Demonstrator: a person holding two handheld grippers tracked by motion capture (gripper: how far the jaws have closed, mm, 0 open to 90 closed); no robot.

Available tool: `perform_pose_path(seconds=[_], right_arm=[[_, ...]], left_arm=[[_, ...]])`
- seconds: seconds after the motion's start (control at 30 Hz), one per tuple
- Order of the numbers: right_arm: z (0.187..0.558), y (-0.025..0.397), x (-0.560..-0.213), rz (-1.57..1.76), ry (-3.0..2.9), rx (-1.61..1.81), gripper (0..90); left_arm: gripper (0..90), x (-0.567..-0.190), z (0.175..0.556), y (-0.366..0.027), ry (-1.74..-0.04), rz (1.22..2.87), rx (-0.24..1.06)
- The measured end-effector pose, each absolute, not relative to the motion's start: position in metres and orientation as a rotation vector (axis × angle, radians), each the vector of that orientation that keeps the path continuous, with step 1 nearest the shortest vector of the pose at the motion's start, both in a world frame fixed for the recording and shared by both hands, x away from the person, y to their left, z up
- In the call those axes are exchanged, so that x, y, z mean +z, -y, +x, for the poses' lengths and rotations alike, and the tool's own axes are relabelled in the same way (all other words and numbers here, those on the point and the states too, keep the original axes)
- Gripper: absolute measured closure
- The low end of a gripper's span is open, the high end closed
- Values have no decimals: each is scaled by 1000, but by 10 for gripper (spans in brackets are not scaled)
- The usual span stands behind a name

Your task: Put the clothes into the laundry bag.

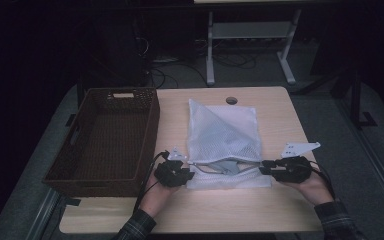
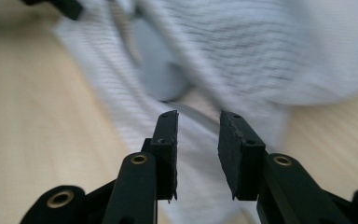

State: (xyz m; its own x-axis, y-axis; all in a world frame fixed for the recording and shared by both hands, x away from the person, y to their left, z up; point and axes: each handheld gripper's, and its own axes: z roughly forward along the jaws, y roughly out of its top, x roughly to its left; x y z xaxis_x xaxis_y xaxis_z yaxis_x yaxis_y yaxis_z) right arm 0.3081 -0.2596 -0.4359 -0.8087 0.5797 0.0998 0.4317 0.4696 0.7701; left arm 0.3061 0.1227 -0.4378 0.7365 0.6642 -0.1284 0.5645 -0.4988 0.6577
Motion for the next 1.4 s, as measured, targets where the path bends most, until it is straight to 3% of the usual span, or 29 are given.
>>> perform_pose_path(seconds=[0.17,0.3,0.5,0.57,0.67,0.9,1.13,1.4], right_arm=[[300,228,-441,761,-2636,1273,636],[298,203,-445,681,-2685,1281,619],[306,172,-456,608,-2741,1187,655],[308,168,-460,608,-2744,1142,786],[308,168,-464,599,-2757,1113,893],[302,169,-467,565,-2786,1095,899],[299,168,-467,539,-2772,1070,900],[299,169,-467,548,-2794,1079,900]], left_arm=[[573,-429,300,-121,-912,2218,217],[539,-423,295,-123,-901,2204,214],[677,-421,296,-112,-830,2216,164],[735,-421,298,-108,-812,2221,154],[811,-421,302,-100,-784,2226,139],[888,-422,313,-68,-701,2246,103],[900,-436,331,-26,-654,2301,85],[900,-449,349,-6,-673,2326,113]])
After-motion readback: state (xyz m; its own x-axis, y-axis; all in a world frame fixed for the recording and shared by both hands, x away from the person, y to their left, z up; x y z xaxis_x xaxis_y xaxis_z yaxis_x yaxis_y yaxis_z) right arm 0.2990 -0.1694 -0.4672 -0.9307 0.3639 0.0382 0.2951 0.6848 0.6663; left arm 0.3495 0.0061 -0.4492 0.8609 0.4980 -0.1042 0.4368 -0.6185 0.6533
